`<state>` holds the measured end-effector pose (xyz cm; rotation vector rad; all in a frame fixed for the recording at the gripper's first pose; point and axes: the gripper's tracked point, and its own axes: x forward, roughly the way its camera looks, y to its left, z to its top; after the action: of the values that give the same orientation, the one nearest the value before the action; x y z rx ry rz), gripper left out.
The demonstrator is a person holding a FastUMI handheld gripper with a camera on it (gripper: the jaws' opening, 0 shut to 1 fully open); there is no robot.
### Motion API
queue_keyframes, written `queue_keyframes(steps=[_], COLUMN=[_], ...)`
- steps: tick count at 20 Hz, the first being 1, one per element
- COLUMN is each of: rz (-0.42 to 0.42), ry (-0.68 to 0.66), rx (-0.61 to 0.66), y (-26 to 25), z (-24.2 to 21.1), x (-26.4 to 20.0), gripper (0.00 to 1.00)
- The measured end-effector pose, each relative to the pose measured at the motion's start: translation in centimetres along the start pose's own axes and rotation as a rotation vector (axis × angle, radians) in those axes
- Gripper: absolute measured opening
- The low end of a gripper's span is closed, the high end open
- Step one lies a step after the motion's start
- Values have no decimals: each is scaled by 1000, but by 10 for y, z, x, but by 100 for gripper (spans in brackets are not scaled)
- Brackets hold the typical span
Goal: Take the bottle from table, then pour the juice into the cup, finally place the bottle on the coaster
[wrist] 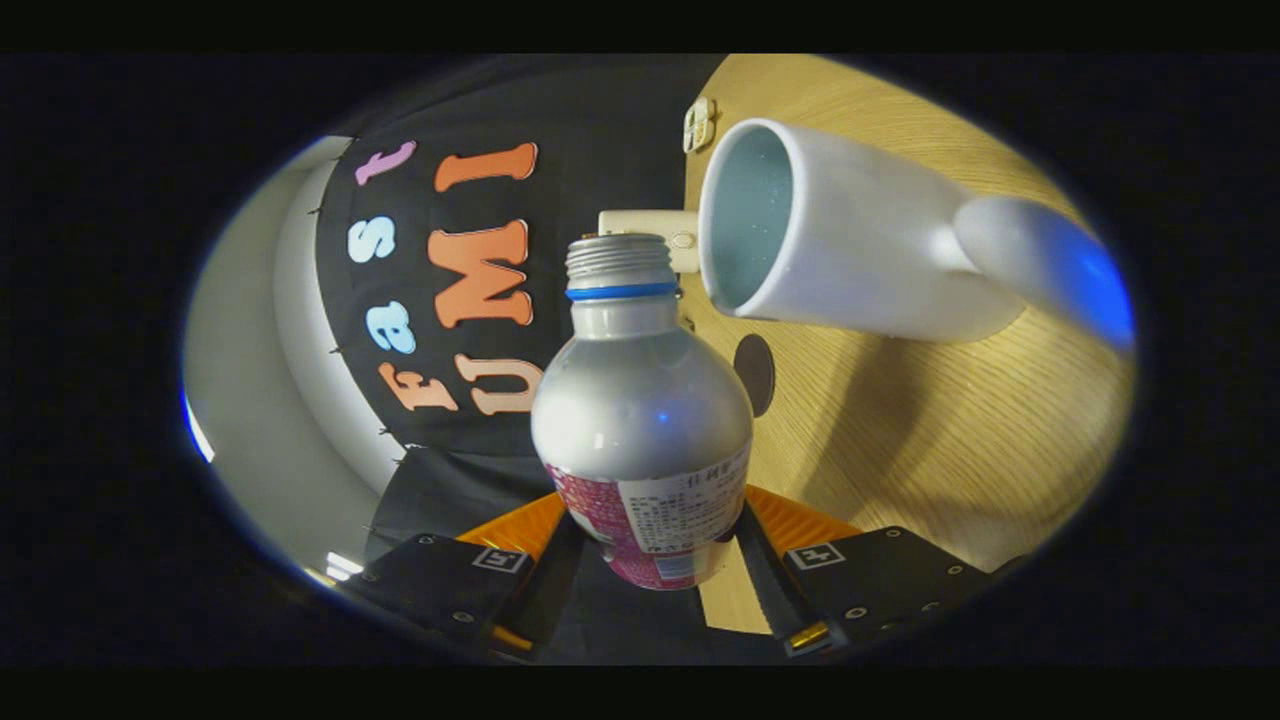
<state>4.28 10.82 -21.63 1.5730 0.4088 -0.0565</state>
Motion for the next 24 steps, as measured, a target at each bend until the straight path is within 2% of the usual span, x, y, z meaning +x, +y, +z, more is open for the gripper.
queue_keyframes(steps=[11, 24], rz=[35, 67], ry=[14, 24], rx=[129, 207], y=[10, 25], z=[-1, -1], x=[-2, -3], gripper=[79, 78])
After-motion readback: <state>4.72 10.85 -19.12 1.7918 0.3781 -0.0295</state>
